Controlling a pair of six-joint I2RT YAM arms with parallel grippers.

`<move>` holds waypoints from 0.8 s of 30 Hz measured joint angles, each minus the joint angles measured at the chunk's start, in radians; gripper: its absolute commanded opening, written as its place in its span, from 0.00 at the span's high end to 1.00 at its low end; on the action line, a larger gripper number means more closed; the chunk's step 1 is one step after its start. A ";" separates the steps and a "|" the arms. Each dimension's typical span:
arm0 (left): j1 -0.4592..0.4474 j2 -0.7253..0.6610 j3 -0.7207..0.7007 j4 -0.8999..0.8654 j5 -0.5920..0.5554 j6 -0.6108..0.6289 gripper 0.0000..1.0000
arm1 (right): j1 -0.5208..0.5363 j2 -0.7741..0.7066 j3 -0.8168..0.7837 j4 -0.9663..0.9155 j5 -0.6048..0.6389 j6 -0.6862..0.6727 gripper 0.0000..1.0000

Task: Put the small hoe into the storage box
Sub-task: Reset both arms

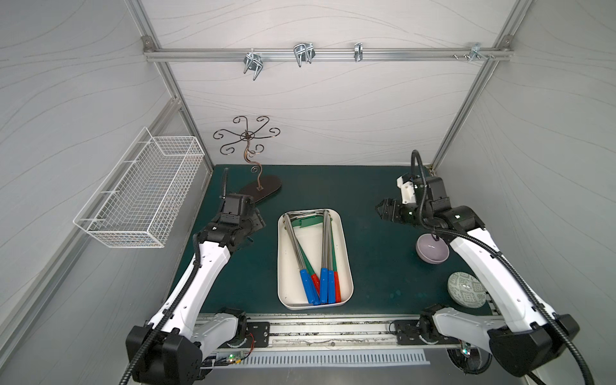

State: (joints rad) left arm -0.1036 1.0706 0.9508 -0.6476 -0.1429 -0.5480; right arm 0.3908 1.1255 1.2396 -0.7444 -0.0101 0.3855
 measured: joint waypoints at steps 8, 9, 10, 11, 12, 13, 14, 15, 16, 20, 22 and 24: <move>0.169 -0.069 -0.173 0.184 -0.027 0.006 0.28 | -0.010 -0.180 -0.550 0.429 0.385 0.108 0.01; 0.170 -0.082 -0.212 0.229 -0.042 0.006 0.28 | -0.014 -0.180 -0.610 0.491 0.404 0.080 0.01; 0.171 -0.097 -0.253 0.271 -0.059 0.006 0.27 | -0.016 -0.182 -0.660 0.548 0.420 0.034 0.01; 0.172 -0.109 -0.288 0.310 -0.073 0.008 0.27 | -0.017 -0.182 -0.688 0.592 0.427 -0.005 0.01; 0.172 -0.121 -0.331 0.362 -0.089 0.016 0.26 | -0.022 -0.179 -0.708 0.641 0.438 -0.056 0.01; 0.173 -0.130 -0.373 0.415 -0.107 0.022 0.25 | -0.029 -0.175 -0.716 0.689 0.445 -0.106 0.01; 0.173 -0.134 -0.410 0.467 -0.124 0.029 0.24 | -0.039 -0.168 -0.716 0.731 0.447 -0.144 0.01; 0.173 -0.135 -0.447 0.522 -0.142 0.038 0.24 | -0.059 -0.158 -0.715 0.781 0.444 -0.179 0.01; 0.174 -0.132 -0.480 0.574 -0.159 0.048 0.24 | -0.085 -0.147 -0.715 0.829 0.433 -0.209 0.01; 0.174 -0.082 -0.555 0.751 -0.196 0.083 0.24 | -0.198 -0.092 -0.740 1.010 0.329 -0.310 0.01; 0.174 -0.051 -0.582 0.850 -0.203 0.099 0.24 | -0.230 -0.043 -0.777 1.114 0.298 -0.343 0.01; 0.174 -0.024 -0.601 0.940 -0.208 0.109 0.24 | -0.238 0.023 -0.800 1.179 0.275 -0.361 0.01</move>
State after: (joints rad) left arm 0.0700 1.0462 0.3496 0.2928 -0.3504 -0.4389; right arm 0.1524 1.1488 0.4400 0.4343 0.2653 0.0246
